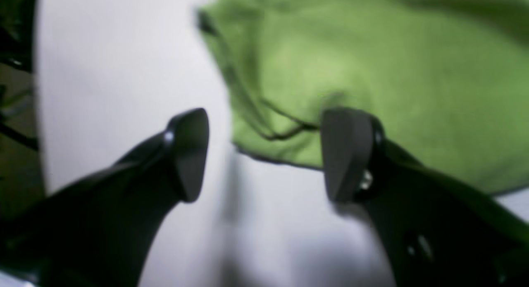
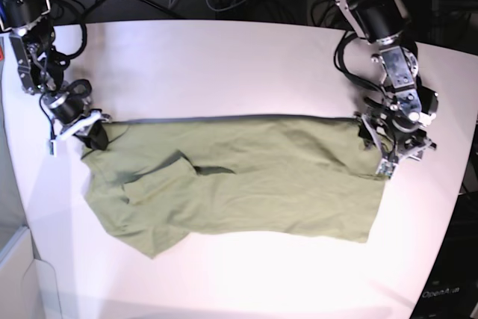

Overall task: Fold the T-shirt properly
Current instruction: 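Pull the shirt edge with both grippers away from the hem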

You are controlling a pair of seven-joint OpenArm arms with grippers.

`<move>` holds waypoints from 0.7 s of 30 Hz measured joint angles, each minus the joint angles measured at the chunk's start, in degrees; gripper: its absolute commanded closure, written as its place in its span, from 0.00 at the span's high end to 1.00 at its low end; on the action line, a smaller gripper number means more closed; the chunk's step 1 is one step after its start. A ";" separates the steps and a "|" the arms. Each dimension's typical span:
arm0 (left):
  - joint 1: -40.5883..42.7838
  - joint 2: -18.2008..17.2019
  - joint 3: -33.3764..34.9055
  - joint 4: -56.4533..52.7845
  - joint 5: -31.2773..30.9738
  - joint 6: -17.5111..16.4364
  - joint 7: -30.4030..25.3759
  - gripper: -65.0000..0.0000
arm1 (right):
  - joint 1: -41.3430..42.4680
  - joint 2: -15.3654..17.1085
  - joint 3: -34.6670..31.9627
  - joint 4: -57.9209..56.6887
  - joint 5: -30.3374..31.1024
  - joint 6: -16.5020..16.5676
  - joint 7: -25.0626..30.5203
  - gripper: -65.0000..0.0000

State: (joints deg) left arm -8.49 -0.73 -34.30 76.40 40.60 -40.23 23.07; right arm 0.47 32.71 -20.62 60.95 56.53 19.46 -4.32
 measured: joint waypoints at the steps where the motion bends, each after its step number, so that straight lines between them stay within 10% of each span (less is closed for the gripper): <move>1: -0.15 -0.04 0.00 -0.15 -0.04 -0.04 0.17 0.63 | -0.11 -0.11 0.00 0.02 -0.02 -0.02 0.26 0.18; 5: -1.38 -0.02 0.00 -1.62 0.24 -0.04 0.35 0.54 | -0.35 -0.17 0.00 0.07 0.26 0.02 0.55 0.12; 11: -1.20 0.09 0.00 -2.08 0.26 -0.09 0.52 0.00 | -0.46 -0.17 -0.02 0.07 0.17 0.00 0.28 0.01; 21: -2.01 -0.42 -0.07 -4.55 -0.20 -0.04 -0.20 0.03 | -0.83 -0.15 -0.07 0.07 0.20 0.02 0.44 0.01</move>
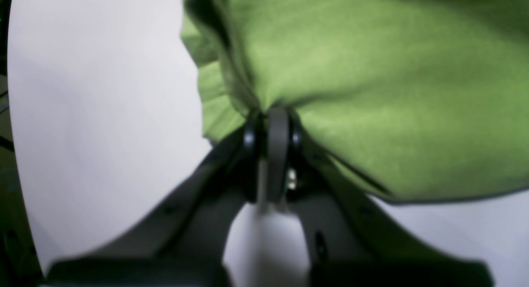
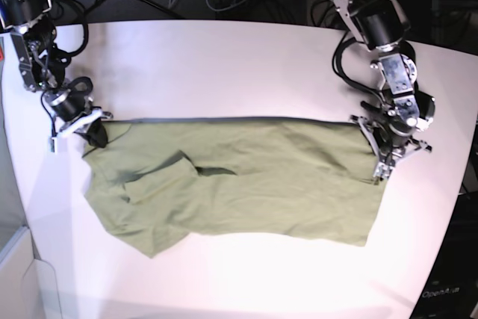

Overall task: Fold the T-shirt properly
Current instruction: 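Pull the shirt edge with both grippers away from the hem, then drag the shirt edge with both grippers toward the arm bases, flattening it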

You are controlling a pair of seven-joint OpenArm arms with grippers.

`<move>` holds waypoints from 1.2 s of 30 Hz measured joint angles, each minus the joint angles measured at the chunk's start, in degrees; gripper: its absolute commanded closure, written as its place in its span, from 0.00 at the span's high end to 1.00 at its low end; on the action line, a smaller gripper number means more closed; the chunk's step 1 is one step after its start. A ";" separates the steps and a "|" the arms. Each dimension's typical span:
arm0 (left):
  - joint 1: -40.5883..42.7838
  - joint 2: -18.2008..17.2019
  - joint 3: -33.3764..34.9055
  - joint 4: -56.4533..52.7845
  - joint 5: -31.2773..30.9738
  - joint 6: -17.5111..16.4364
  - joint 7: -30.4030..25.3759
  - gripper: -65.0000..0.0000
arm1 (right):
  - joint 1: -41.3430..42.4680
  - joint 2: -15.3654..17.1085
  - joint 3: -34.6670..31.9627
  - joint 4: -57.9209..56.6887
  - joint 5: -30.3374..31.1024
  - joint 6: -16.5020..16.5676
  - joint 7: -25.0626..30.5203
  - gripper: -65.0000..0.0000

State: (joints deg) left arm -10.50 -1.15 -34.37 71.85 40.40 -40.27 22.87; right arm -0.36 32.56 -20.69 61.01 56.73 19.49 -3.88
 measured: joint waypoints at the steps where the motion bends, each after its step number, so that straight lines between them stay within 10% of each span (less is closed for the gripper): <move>1: 0.00 0.04 -0.22 -0.13 0.00 0.00 -0.09 0.03 | -0.26 0.00 0.00 0.00 0.11 0.00 0.33 0.01; 36: 10.19 0.85 -4.87 8.94 -0.72 0.42 -1.40 0.04 | -14.32 2.38 1.01 10.40 1.07 0.44 2.99 0.01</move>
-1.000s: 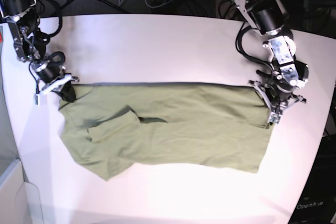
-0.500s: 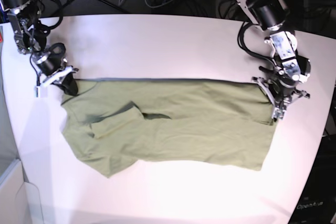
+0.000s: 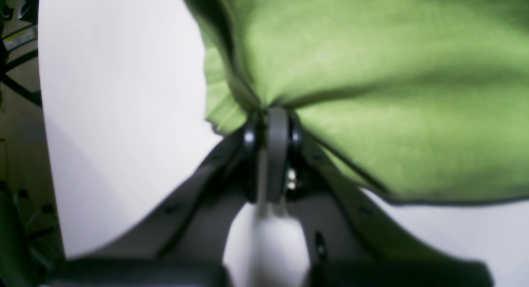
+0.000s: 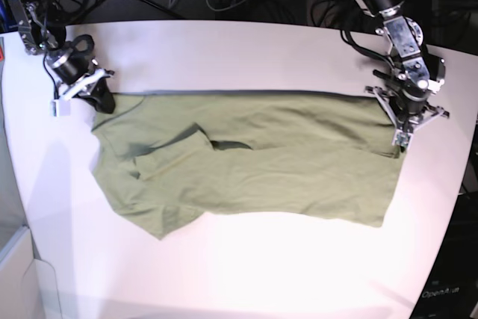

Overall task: Fold the T-shirt properly
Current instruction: 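Drag the shirt edge with both grippers toward the arm bases, flattening it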

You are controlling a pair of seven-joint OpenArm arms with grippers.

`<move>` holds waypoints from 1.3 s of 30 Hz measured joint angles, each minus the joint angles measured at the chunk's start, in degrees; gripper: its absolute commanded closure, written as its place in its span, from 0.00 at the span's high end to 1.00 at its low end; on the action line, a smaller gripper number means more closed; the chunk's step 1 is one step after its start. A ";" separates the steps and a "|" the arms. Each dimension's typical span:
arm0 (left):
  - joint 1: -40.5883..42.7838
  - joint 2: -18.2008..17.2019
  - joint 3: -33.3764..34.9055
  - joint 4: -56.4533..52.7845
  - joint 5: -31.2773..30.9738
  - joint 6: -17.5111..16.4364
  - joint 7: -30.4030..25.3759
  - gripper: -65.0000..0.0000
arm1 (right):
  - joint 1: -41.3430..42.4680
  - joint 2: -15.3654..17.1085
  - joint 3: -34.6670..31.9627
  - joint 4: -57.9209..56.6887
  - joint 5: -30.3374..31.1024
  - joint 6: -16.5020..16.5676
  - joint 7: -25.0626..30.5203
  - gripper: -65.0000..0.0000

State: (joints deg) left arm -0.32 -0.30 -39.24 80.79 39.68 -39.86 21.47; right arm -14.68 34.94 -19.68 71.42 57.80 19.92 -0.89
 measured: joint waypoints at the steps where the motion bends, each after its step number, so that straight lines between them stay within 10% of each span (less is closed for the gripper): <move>1: 0.09 0.44 -0.09 0.20 0.07 0.50 -0.11 0.04 | -0.76 0.20 0.66 0.76 -0.35 0.00 -0.81 0.01; 23: 6.05 5.05 -4.28 7.48 0.31 0.02 -0.09 0.04 | -19.23 4.61 8.31 12.31 -1.75 -1.27 1.79 0.01; 39: 6.05 5.05 -4.04 7.45 0.52 0.24 -0.09 0.04 | -4.00 3.45 7.93 15.69 -1.75 -2.10 -12.07 0.01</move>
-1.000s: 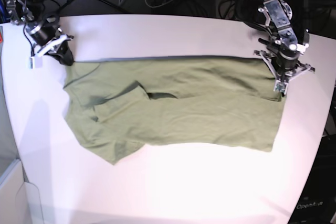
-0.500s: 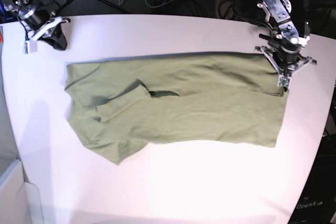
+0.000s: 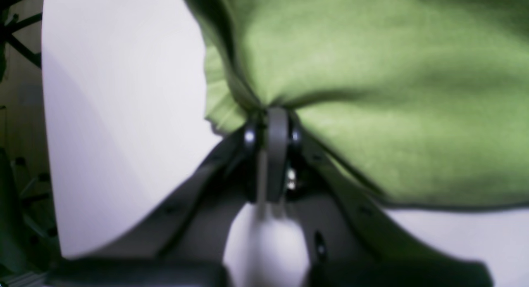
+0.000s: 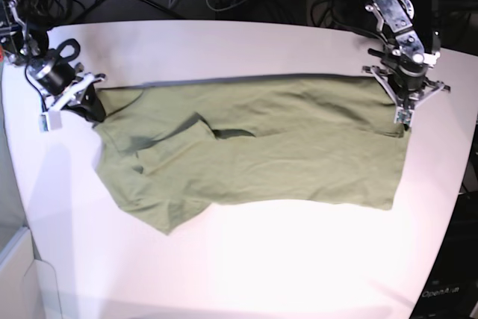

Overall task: Fold the T-shirt properly
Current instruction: 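Drag the shirt edge with both grippers toward the arm bases, flattening it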

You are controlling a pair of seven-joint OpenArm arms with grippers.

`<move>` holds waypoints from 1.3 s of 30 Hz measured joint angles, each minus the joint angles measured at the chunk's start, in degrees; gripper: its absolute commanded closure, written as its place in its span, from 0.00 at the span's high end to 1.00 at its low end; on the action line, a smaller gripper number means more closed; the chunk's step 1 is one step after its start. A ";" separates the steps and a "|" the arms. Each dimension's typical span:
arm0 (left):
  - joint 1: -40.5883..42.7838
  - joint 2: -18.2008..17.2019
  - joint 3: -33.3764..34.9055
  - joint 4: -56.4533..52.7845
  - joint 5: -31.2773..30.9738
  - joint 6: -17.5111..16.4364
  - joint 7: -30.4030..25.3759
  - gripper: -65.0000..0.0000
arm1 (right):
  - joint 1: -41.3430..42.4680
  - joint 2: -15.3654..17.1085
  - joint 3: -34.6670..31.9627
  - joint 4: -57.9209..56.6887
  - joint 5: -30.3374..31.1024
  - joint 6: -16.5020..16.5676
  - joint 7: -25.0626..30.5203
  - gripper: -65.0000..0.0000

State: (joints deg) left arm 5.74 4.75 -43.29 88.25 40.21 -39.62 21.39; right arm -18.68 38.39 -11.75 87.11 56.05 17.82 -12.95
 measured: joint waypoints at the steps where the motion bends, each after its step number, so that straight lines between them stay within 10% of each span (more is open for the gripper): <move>1: -0.02 0.00 0.04 0.00 -0.02 -0.02 -0.02 0.04 | 0.92 -0.26 -0.07 -0.87 0.00 -0.11 -0.87 0.01; 39: 7.54 -0.07 -0.02 1.60 -2.99 1.60 -4.87 0.03 | -11.39 -3.15 0.55 -9.94 -0.37 2.34 13.55 0.01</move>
State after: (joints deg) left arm 13.28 4.69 -43.31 89.84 37.21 -38.02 16.51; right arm -30.06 35.24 -11.20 77.17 55.68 20.16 0.60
